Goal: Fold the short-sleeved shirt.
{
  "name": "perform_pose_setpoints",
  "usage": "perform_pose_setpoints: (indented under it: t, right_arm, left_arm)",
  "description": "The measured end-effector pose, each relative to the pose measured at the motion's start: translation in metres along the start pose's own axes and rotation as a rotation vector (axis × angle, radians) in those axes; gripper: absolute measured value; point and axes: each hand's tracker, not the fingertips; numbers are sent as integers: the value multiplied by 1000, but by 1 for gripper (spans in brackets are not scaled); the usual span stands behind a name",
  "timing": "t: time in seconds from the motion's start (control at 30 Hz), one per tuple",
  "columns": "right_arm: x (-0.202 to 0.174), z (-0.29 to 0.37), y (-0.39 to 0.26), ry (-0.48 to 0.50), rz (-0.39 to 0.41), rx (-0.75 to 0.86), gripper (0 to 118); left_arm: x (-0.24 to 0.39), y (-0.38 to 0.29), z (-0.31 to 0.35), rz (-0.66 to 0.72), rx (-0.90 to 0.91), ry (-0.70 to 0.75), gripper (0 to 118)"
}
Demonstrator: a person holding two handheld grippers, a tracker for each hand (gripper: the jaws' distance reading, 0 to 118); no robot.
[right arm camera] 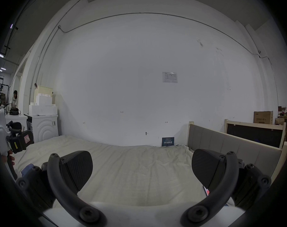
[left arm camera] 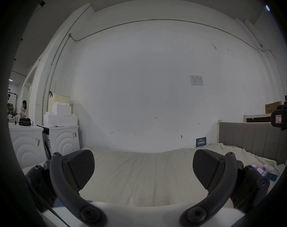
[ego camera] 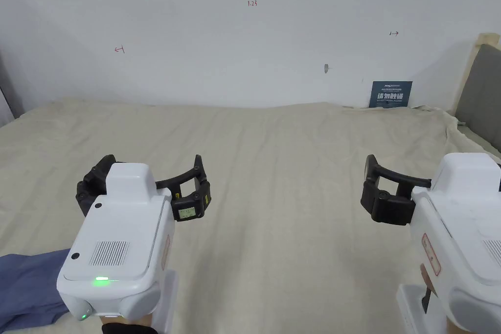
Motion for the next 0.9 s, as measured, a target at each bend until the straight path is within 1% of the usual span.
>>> perform_pose_setpoints:
  t: [0.23, 0.3, 0.33, 0.4, 0.57, 0.63, 0.73, 0.77, 0.83, 0.9]
  right_arm:
    - [0, 1, -1, 11, -12, -8, 118]
    - [0, 1, -1, 18, -14, -34, 118]
    - [0, 0, 0, 20, -27, -55, 118]
    - [1, -2, 1, 8, -102, -93, 118]
    - [2, -10, 10, -50, -244, -250, 118]
    - [3, -15, 14, -81, -251, -340, 118]
    - [2, -20, 19, -164, -254, -467, 117]
    - [2, -22, 20, -168, -263, -504, 117]
    - [7, -25, 18, -140, -286, -546, 117]
    - [8, -25, 16, -123, -298, -542, 117]
  left_arm:
    - [-1, 0, 0, 0, -1, -2, 118]
    - [-1, 0, 0, 2, -2, -2, 118]
    - [-2, 0, 0, 2, -4, -3, 118]
    - [-2, 0, 0, 1, -11, -6, 118]
    - [-3, 0, 1, 0, -10, -7, 118]
    - [-4, 1, 1, 4, -14, -10, 118]
    - [-5, 3, 1, 5, -16, -13, 118]
    - [-5, 3, 1, 6, -13, -14, 118]
    - [-6, 4, 1, 5, -13, -12, 118]
    - [-7, 4, 0, 8, -11, -9, 118]
